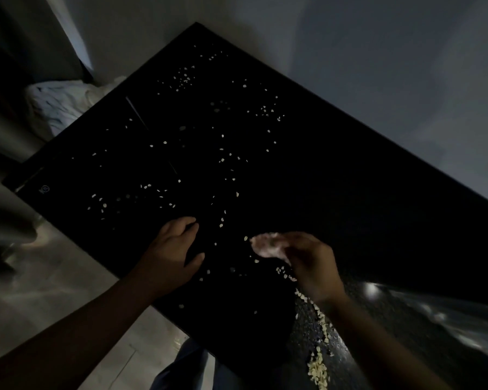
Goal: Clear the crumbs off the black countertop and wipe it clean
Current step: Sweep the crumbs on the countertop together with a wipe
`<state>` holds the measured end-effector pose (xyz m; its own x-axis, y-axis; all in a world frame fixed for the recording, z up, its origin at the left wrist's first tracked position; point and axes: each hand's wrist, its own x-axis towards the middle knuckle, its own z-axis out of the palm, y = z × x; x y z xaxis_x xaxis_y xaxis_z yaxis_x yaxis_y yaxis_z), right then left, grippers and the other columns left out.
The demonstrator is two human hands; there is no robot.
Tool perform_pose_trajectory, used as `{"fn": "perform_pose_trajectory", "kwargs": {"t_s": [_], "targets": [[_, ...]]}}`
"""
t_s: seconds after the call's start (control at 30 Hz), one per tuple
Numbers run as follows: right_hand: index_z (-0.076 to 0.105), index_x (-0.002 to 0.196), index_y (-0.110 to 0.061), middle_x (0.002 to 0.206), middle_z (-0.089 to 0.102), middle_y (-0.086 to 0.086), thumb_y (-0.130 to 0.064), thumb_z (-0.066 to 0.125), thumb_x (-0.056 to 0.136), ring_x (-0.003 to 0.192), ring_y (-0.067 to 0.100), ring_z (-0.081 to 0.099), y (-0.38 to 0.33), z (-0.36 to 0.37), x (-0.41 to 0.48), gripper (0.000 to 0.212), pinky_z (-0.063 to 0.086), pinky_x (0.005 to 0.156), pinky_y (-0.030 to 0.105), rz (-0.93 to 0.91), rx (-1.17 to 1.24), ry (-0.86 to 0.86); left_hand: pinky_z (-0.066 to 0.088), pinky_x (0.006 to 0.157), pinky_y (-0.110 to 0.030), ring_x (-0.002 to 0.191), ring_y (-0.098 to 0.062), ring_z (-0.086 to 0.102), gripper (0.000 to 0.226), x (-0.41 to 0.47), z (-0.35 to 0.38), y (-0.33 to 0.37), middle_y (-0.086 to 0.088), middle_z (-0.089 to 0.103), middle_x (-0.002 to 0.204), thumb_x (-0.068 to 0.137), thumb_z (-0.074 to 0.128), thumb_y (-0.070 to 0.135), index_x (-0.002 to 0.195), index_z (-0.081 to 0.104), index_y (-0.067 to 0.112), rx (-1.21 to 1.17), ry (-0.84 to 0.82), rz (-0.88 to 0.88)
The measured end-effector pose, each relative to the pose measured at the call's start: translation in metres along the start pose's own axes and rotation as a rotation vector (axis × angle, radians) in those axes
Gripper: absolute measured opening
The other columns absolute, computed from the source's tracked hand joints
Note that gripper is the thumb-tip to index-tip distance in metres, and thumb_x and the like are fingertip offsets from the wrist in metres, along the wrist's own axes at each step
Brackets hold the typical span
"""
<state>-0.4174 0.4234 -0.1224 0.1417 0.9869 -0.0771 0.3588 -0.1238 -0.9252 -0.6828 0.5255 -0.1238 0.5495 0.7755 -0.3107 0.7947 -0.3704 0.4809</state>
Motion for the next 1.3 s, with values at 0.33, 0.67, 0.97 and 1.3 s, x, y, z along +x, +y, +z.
{"fn": "perform_pose_trajectory", "kwargs": {"t_s": [0.33,0.67,0.97,1.3], "targets": [[0.073,0.103,-0.022,0.104,0.071,0.001,-0.014,0.067,0.088,0.096,0.007,0.067,-0.012,-0.031,0.073,0.019,0.053,0.084,0.023,0.066,0.05,0.27,0.029,0.105,-0.023,0.128,-0.02,0.038,0.058,0.01,-0.01,0.006,-0.004,0.042,0.14,0.086,0.055,0.04,0.134,0.048,0.009,-0.049,-0.017,-0.051],[0.075,0.094,-0.025,0.095,0.073,-0.005,-0.017,0.071,0.085,0.084,-0.002,0.068,-0.02,-0.043,0.096,0.013,0.048,0.07,0.008,0.109,0.092,0.259,0.041,0.092,-0.024,0.109,-0.021,0.055,0.035,0.034,-0.042,0.021,-0.005,0.057,0.118,0.086,0.063,0.023,0.118,0.062,0.008,-0.124,0.106,-0.05],[0.074,0.095,-0.022,0.098,0.073,-0.009,-0.012,0.071,0.084,0.09,0.0,0.068,-0.041,-0.009,0.126,0.015,0.05,0.074,0.009,0.178,0.149,0.332,0.041,0.097,-0.027,0.114,-0.016,0.049,0.042,0.065,-0.073,-0.006,0.0,0.052,0.124,0.089,0.057,0.032,0.127,0.056,0.014,-0.096,0.074,0.031],[0.071,0.089,-0.034,0.098,0.073,-0.01,-0.013,0.067,0.088,0.085,0.0,0.068,-0.037,0.006,0.14,0.021,0.05,0.065,0.011,0.268,0.062,0.49,0.041,0.096,-0.026,0.113,-0.013,0.047,0.046,0.095,-0.096,-0.043,0.001,0.049,0.127,0.09,0.057,0.035,0.13,0.052,0.014,-0.07,-0.05,0.171]]}}
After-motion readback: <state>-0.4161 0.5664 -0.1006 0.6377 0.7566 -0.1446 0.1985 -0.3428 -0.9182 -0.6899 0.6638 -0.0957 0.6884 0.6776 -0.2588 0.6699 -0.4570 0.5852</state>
